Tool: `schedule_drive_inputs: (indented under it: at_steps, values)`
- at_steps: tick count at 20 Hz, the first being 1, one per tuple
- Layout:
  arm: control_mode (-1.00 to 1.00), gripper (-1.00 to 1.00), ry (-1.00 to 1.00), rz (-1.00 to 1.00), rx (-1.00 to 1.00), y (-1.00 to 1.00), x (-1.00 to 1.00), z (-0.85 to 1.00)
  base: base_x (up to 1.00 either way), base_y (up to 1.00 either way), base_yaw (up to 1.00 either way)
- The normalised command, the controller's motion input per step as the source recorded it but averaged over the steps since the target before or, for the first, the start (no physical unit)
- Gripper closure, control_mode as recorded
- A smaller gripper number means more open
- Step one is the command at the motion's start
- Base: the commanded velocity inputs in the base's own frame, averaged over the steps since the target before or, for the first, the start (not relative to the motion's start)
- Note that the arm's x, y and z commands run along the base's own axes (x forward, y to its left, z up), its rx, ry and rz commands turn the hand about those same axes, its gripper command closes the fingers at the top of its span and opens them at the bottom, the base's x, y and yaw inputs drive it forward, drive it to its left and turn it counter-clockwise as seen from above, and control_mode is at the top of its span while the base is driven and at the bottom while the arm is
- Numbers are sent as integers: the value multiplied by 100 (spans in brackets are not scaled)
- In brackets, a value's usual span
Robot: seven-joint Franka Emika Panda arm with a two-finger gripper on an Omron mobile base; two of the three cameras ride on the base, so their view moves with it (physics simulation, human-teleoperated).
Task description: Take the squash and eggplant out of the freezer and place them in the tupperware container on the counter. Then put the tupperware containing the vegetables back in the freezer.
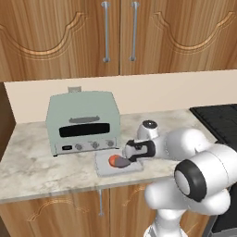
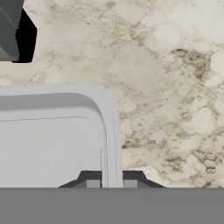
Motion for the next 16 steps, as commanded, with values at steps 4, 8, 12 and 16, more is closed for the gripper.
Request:
schedule_drive_inputs:
  at_steps: [4,8,12,16]
  values:
    - [-100,100,3,-1,25,0,-45,59,0,0,0]
    - [-100,100,0,-7,12,0,-74,87,0,0,0]
    - [-100,100,0,-10,0,0,-86,100,0,0,0]
    - [-100,100,0,-12,-3,-2,-86,100,0,0,0]
